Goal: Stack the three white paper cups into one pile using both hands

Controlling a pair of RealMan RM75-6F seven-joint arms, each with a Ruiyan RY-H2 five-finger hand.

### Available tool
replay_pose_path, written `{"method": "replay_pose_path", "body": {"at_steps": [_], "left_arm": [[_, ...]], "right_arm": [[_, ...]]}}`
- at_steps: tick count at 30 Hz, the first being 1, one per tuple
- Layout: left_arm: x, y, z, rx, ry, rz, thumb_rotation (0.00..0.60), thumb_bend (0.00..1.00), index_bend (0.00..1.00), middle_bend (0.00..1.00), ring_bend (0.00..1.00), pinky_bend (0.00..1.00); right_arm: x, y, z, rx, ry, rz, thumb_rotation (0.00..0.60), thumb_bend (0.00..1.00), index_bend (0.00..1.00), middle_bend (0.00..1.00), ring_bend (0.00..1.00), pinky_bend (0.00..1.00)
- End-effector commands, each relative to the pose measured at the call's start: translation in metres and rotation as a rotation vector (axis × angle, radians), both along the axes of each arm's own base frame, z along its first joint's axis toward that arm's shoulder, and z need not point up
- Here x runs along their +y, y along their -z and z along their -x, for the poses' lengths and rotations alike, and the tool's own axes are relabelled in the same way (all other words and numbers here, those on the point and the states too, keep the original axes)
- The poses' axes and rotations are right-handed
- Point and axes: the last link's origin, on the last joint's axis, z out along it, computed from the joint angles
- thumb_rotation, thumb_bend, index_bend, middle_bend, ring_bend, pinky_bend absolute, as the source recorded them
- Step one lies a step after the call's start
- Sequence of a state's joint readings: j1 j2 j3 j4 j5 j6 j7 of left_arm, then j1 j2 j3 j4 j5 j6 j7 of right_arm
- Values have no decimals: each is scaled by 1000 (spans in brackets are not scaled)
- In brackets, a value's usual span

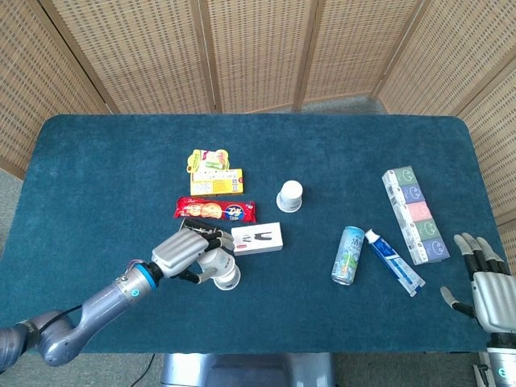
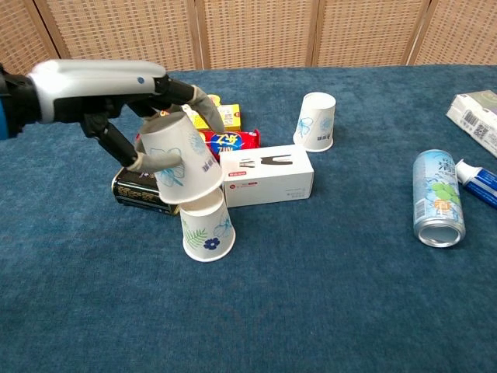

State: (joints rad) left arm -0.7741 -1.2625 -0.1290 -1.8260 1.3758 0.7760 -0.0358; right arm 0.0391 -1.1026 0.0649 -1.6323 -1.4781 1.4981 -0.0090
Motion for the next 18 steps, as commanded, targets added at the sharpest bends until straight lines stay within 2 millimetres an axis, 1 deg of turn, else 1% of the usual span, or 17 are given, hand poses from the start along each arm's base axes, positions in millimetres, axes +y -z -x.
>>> {"method": "replay_pose_path", "body": {"at_steps": [1, 6, 18], "left_arm": [[0, 6, -4, 4, 2, 16, 600, 478, 236, 221, 344, 594], [-1, 14, -9, 12, 13, 40, 600, 479, 236, 221, 344, 594], [-2, 23, -17, 85, 49, 55, 600, 478, 229, 207, 316, 559]], "right_arm": [[1, 0, 1, -8, 0, 0, 600, 281, 0, 0, 0, 192], [3, -2, 1, -23, -4, 2, 600, 283, 0, 0, 0, 192], [5, -2, 4, -33, -6, 0, 600, 281, 0, 0, 0, 192]]}}
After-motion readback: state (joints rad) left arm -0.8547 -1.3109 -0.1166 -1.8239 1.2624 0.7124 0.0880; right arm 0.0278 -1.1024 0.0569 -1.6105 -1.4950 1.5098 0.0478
